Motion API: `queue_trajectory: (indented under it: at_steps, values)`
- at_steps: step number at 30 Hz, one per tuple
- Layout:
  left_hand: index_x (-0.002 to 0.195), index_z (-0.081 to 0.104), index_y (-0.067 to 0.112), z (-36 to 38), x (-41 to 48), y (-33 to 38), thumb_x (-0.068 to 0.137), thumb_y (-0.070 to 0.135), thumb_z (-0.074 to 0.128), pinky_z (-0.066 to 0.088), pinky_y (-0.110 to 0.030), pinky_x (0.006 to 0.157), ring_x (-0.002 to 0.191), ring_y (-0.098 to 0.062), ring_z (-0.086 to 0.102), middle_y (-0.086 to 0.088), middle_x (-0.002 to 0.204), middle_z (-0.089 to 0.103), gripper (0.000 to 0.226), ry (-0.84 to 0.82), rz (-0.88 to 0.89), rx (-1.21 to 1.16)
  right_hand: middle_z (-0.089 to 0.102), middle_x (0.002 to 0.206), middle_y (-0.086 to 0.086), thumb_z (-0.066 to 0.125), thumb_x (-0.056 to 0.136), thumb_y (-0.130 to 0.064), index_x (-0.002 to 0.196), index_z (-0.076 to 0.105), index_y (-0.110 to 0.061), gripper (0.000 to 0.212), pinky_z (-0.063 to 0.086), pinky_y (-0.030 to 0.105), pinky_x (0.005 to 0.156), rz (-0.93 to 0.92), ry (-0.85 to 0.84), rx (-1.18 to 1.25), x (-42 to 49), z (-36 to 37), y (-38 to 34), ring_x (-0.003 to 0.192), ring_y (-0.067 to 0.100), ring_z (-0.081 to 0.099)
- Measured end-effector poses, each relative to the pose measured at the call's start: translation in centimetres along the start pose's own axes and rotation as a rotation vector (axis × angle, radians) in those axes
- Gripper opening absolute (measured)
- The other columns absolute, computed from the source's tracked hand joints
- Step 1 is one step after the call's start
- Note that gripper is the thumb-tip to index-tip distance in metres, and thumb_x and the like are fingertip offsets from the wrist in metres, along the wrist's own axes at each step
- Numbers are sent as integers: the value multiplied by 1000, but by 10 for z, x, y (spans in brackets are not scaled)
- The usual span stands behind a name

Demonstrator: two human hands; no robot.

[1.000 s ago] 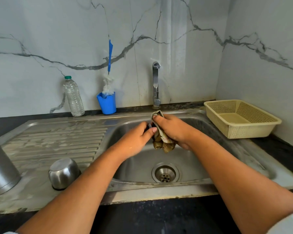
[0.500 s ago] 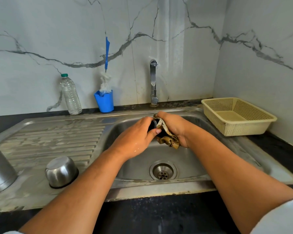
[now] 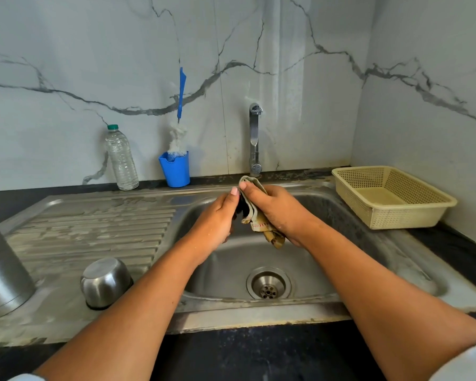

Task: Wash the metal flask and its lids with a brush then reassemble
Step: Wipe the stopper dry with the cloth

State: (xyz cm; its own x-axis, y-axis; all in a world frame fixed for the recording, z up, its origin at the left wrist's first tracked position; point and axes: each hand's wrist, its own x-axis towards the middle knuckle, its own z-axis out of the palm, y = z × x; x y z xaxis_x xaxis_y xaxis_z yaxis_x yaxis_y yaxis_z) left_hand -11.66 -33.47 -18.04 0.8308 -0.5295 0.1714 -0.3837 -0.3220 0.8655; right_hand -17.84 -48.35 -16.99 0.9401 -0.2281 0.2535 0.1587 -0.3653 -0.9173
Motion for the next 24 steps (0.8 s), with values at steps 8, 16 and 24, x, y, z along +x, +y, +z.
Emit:
queue_trajectory:
  at_steps: [8,16,24]
  values:
    - [101,59,28,-4,1,0,100,73,31,27,-25,48,50,-7,33,9,65,41,53,-44,-185,-325,77,100,3,76,87,-51,121,65,-20,47,62,42,86,-56,-59,35,2,1,3,92,20,75]
    - [70,47,22,-6,1,2,104,67,31,18,-20,38,43,-8,24,6,54,30,58,-73,-314,-551,71,117,-10,89,78,-23,141,57,-32,71,61,30,88,-136,-85,14,3,-1,4,107,7,69]
    - [78,50,17,-11,3,1,106,60,33,18,-20,33,41,-8,23,6,57,28,54,-114,-299,-718,75,110,4,67,98,-15,144,57,-29,49,60,32,62,-64,-198,325,0,-3,3,90,18,73]
